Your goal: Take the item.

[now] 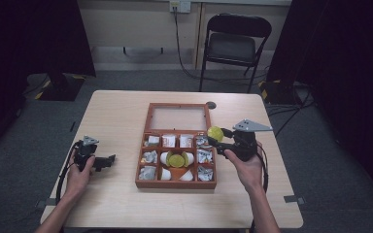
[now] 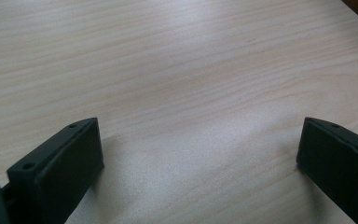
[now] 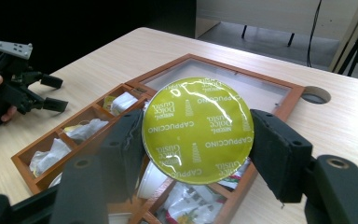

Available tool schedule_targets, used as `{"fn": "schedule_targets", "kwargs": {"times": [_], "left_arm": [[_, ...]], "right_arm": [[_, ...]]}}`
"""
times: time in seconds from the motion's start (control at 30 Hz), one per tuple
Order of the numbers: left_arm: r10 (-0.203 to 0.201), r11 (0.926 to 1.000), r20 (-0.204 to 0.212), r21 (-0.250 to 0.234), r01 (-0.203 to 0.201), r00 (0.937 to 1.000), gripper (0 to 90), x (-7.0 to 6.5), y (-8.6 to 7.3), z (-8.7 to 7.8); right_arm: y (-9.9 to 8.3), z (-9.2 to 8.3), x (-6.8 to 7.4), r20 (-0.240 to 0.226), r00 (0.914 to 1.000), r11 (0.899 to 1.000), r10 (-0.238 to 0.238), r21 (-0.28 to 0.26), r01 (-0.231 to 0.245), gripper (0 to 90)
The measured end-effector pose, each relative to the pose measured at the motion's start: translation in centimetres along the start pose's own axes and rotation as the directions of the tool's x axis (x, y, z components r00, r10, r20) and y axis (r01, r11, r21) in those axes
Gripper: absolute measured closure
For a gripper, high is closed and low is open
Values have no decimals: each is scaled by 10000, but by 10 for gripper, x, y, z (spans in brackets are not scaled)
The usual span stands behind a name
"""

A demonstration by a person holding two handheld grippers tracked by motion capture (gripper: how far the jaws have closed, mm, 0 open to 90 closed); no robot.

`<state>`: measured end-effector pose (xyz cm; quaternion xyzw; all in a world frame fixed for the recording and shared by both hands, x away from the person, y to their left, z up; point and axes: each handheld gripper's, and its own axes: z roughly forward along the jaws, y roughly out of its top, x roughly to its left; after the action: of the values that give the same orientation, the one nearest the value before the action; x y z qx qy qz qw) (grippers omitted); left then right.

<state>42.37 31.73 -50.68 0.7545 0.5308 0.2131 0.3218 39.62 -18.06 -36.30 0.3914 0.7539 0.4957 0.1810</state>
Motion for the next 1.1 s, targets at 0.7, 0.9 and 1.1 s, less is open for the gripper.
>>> {"fn": "schedule_targets", "kwargs": {"times": [0.7,0.9,1.1], "left_arm": [[-1,10000,2,-3,1,10000,0,0,0,0],[-2,10000,0,-4,2,10000,0,0,0,0],[-3,10000,1,-4,3,10000,0,0,0,0]], "right_arm": [[-9,-12,-29,920,9950,9993,377,45,-383,379],[-15,-12,-35,1138,9923,9984,499,201,-525,379],[-23,-9,-45,1427,9876,9964,655,442,-725,379]]}}
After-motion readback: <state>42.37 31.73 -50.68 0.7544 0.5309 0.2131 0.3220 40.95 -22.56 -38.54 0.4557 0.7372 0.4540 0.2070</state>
